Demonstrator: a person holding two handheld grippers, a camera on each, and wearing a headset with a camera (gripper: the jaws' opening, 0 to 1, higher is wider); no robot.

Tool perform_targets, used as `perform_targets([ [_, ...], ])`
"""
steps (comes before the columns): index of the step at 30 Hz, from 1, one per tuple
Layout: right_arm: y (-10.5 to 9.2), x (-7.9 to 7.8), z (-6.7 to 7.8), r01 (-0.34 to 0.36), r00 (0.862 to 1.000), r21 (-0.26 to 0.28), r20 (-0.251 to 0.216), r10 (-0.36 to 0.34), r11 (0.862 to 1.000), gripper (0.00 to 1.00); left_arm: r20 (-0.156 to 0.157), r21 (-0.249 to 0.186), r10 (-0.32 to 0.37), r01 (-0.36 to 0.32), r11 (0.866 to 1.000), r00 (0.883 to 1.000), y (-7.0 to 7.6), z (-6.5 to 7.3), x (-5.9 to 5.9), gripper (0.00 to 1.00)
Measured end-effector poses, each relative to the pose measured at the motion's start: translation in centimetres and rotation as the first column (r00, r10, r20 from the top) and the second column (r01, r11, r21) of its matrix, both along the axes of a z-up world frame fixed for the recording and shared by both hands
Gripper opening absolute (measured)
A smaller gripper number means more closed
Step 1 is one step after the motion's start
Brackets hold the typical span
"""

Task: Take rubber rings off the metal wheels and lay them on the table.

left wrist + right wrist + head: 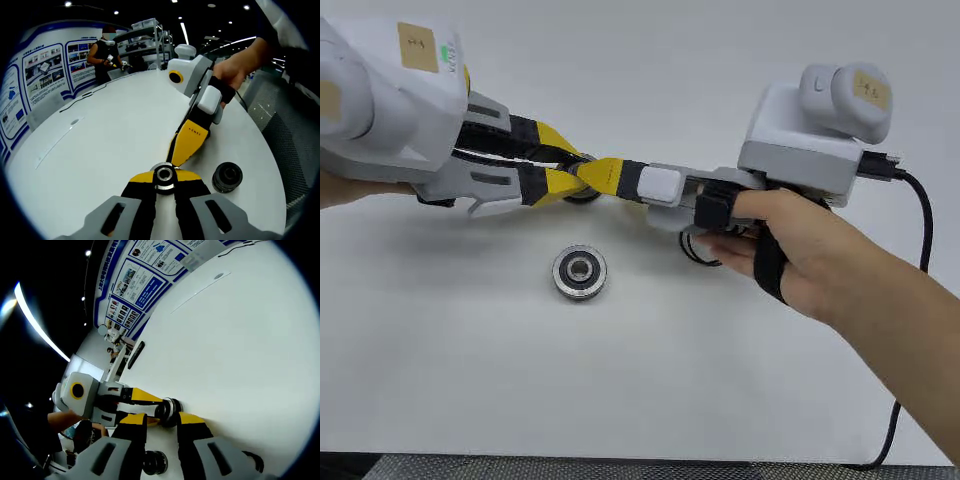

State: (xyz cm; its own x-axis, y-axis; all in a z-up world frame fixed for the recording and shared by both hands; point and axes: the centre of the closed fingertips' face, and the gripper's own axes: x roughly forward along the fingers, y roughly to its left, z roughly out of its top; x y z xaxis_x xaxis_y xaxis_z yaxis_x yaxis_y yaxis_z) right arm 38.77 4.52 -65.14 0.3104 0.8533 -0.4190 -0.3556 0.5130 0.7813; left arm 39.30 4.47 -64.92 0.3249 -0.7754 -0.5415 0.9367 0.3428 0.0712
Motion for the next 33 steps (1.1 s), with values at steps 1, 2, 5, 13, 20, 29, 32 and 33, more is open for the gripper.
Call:
perform_targets([
  [1,0.05,-0.05,0.03,-0.002,1.000,0.003,-0.001,0.002,1.000,0.25,-0.001,-0.001,0.001,-0.001,1.000,1.000,-0.03,0.01,-0.02,0.13],
  [2,0.11,-0.08,0.05,-0.004,1.000,0.004,-0.001,0.004,1.000,0.25,0.000,-0.001,0.000,0.000,1.000,1.000,-0.02,0.00,-0.01,0.13],
  [5,0.10,-0.08,-0.06,-0.003,1.000,-0.004,-0.001,0.003,1.000,0.24,0.000,0.000,0.000,0.000,1.000,1.000,0.05,-0.05,0.02,0.13],
  [13,-0.25,0.35,-0.40,0.014,1.000,-0.020,0.000,-0.014,1.000,0.26,0.000,-0.001,0.000,0.000,1.000,1.000,-0.09,0.08,-0.03,0.13],
  [20,0.07,0.35,-0.39,0.007,1.000,-0.019,0.003,-0.007,1.000,0.26,0.000,-0.001,0.000,0.000,1.000,1.000,-0.19,0.19,-0.06,0.13],
  [29,0.24,-0.08,-0.08,-0.002,1.000,-0.021,-0.001,0.002,1.000,0.30,0.001,0.001,-0.003,0.003,1.000,1.000,-0.04,0.13,0.01,0.13],
  [32,0.25,-0.16,-0.01,0.004,1.000,-0.019,-0.011,-0.005,1.000,0.31,0.002,0.002,-0.004,0.004,1.000,1.000,-0.07,0.14,-0.02,0.13],
  [33,0.27,-0.17,0.02,0.006,1.000,-0.019,-0.011,-0.007,1.000,0.32,0.002,0.002,-0.003,0.003,1.000,1.000,-0.08,0.14,-0.02,0.13],
])
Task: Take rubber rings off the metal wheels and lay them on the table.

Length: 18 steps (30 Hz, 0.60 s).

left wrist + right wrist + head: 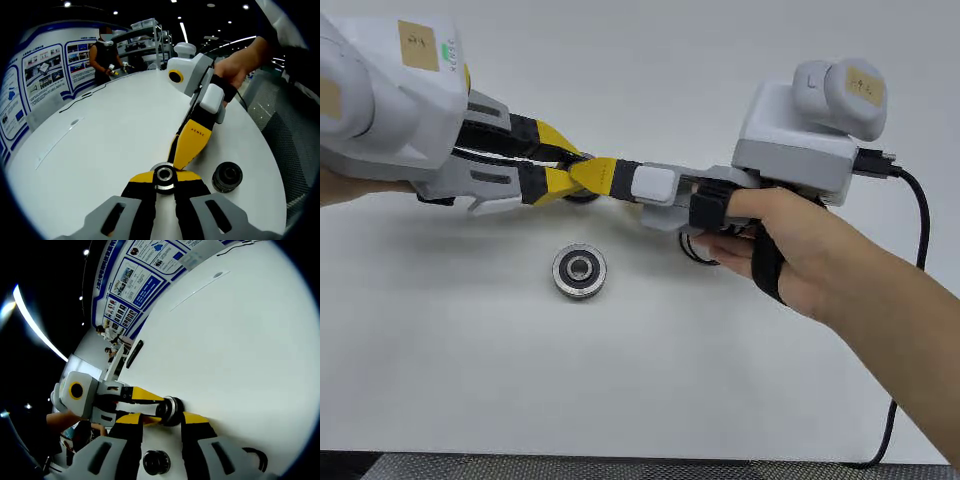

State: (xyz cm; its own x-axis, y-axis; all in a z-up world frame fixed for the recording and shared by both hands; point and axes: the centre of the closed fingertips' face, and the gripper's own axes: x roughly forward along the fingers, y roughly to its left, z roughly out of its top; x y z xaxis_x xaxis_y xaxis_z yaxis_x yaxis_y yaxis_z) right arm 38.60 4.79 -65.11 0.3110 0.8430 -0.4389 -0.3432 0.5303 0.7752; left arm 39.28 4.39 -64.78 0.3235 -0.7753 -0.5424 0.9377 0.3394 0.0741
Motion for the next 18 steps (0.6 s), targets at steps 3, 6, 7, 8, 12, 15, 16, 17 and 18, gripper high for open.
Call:
perform_targets([
  [3,0.25,-0.01,0.15,0.007,1.000,-0.006,0.020,-0.007,1.000,0.37,0.001,0.001,-0.001,0.001,1.000,1.000,-0.01,-0.01,-0.01,0.13],
  [6,0.41,0.21,0.24,0.005,0.999,-0.001,0.034,-0.005,1.000,0.38,-0.001,-0.001,0.000,0.000,1.000,1.000,0.07,-0.07,0.02,0.13],
  [7,0.53,0.28,0.33,0.010,1.000,0.009,0.025,-0.010,1.000,0.38,-0.001,-0.001,0.000,0.000,1.000,1.000,0.08,-0.08,0.03,0.13],
  [8,0.54,0.39,0.34,0.008,1.000,0.007,0.028,-0.008,1.000,0.38,-0.001,-0.001,0.000,0.000,1.000,1.000,0.10,-0.10,0.03,0.13],
  [12,0.77,0.35,0.33,-0.010,0.999,-0.003,0.036,0.010,1.000,0.41,-0.002,-0.001,0.000,0.000,1.000,1.000,0.10,-0.11,0.02,0.13],
  [15,0.79,0.41,0.16,-0.020,0.998,-0.024,0.058,0.022,1.000,0.41,-0.002,0.000,-0.001,0.001,1.000,1.000,0.13,-0.15,0.04,0.13],
  [16,0.79,0.35,0.20,-0.019,0.999,-0.019,0.049,0.019,1.000,0.41,-0.002,0.001,-0.001,0.001,1.000,1.000,0.12,-0.15,0.03,0.13],
  [17,0.82,0.33,0.25,-0.018,0.999,-0.015,0.047,0.019,1.000,0.42,-0.002,0.001,-0.001,0.001,1.000,1.000,0.12,-0.15,0.03,0.13],
  [18,0.87,0.26,0.34,-0.022,0.999,-0.010,0.046,0.023,1.000,0.43,-0.003,0.000,0.000,0.000,1.000,1.000,0.11,-0.14,0.03,0.13],
])
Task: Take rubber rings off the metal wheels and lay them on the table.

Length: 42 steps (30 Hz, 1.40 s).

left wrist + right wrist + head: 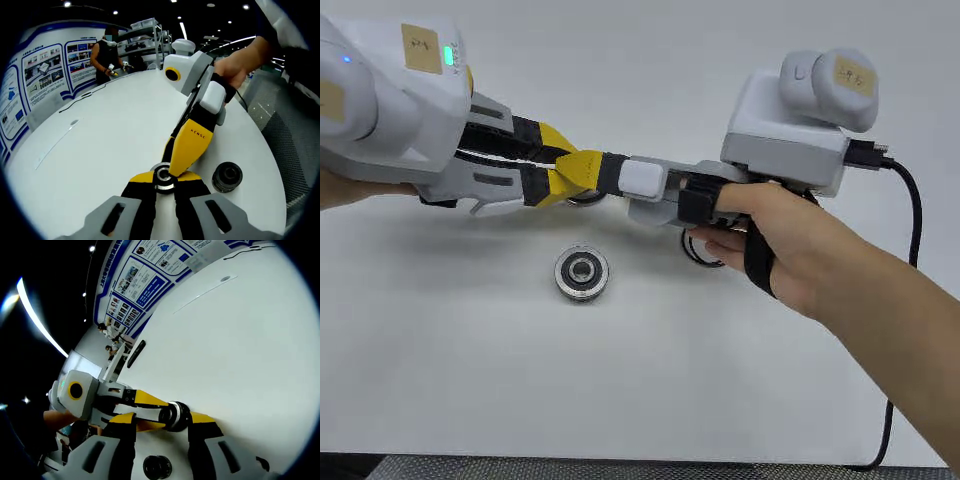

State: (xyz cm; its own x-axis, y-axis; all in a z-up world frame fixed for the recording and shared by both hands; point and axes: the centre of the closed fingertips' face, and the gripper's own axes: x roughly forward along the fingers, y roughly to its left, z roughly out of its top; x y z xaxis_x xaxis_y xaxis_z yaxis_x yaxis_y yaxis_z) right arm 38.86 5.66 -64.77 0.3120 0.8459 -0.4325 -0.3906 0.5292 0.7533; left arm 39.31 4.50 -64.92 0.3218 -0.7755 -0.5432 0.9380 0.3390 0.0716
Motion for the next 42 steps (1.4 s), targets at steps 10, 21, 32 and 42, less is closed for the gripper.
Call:
perform_targets([
  [10,-0.6,-0.7,-0.1,0.003,0.998,0.033,-0.061,-0.001,0.999,0.43,-0.001,0.002,0.000,0.000,1.000,1.000,0.0,0.0,0.0,0.13],
  [21,-0.6,-0.7,0.3,0.005,0.999,0.044,-0.038,-0.003,0.999,0.36,-0.001,0.003,0.000,0.000,1.000,1.000,0.1,-0.1,0.1,0.13],
  [32,0.2,0.2,0.6,0.006,1.000,0.059,-0.008,-0.006,0.998,0.46,-0.002,0.000,0.002,-0.002,1.000,1.000,0.1,-0.1,0.1,0.13],
  [42,0.4,0.4,0.4,-0.016,1.000,0.042,0.011,0.016,0.999,0.48,-0.002,-0.001,0.001,-0.001,1.000,1.000,0.2,-0.1,0.1,0.13],
])
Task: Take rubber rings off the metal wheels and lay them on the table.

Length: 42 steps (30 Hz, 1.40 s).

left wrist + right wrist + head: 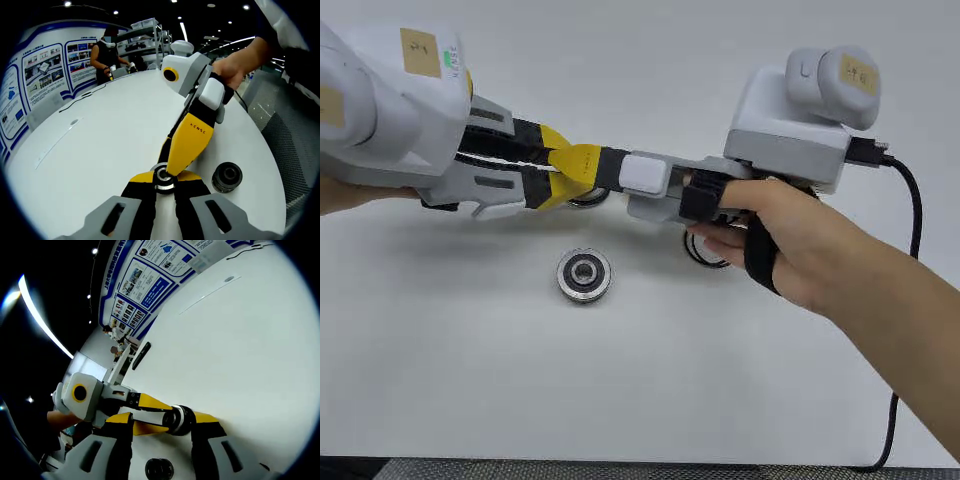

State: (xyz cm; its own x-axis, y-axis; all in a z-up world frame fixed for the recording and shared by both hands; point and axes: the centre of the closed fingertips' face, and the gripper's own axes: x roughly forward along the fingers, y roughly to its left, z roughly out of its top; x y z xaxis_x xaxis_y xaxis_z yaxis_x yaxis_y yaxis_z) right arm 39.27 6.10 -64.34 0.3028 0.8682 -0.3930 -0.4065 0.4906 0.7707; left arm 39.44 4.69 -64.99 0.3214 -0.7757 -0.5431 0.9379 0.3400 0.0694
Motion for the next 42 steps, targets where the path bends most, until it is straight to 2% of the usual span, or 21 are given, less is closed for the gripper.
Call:
perform_targets([
  [4,0.0,-0.1,0.0,-0.016,1.000,-0.016,0.013,0.016,1.000,0.48,0.000,0.001,0.000,0.000,1.000,1.000,0.0,0.0,0.0,0.13],
  [8,-0.3,-0.5,-0.2,-0.030,1.000,-0.041,0.002,0.030,0.999,0.47,-0.001,0.001,0.000,0.000,1.000,1.000,-0.1,0.0,0.0,0.13],
  [14,-0.5,-0.9,-0.4,-0.035,0.999,-0.050,-0.020,0.034,0.998,0.46,-0.001,0.000,-0.001,0.001,1.000,1.000,-0.1,0.0,-0.1,0.13],
  [20,-1.0,-1.3,-0.5,-0.030,0.998,-0.019,-0.052,0.029,0.999,0.44,-0.001,0.001,0.000,0.000,1.000,1.000,-0.3,0.1,-0.2,0.13],
  [22,-0.8,-1.4,-0.2,-0.022,0.997,0.016,-0.075,0.023,1.000,0.41,-0.001,0.001,0.000,0.000,1.000,1.000,-0.3,0.1,-0.2,0.13],
  [24,-1.0,-1.3,-0.2,-0.004,0.996,0.029,-0.083,0.006,1.000,0.41,-0.001,0.000,0.001,-0.001,1.000,1.000,-0.4,0.2,-0.3,0.13],
  [42,-1.1,-1.4,0.1,0.009,0.998,0.027,-0.069,-0.007,1.000,0.38,-0.002,0.000,0.002,-0.002,1.000,1.000,0.0,0.0,-0.1,0.13],
])
